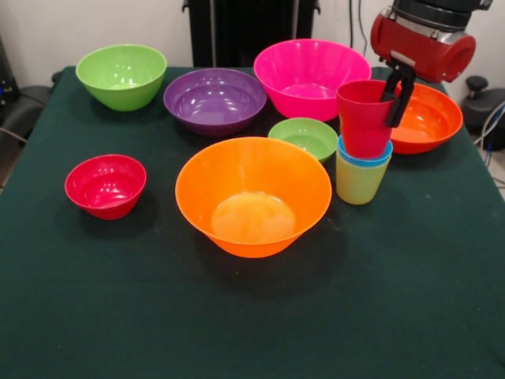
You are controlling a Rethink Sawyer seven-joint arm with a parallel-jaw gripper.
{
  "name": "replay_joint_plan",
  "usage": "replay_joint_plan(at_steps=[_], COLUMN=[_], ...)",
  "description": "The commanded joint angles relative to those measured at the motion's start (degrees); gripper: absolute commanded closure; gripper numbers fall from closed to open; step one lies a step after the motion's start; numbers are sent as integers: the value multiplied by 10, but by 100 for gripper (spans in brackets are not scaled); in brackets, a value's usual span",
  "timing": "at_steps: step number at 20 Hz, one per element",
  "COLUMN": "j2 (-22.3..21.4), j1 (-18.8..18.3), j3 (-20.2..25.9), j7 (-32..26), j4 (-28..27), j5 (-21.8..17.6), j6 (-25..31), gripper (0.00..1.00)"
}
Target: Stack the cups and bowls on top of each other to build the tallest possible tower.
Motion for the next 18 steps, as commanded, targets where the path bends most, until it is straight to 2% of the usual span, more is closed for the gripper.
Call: replay_joint_plan(at_steps=[1,18], j2=[12,18], j1=[5,3], j3=[54,62], j7=[-6,-9], j4=[49,42], j5=[-32,-28], j6=[-20,-13], gripper=[100,100])
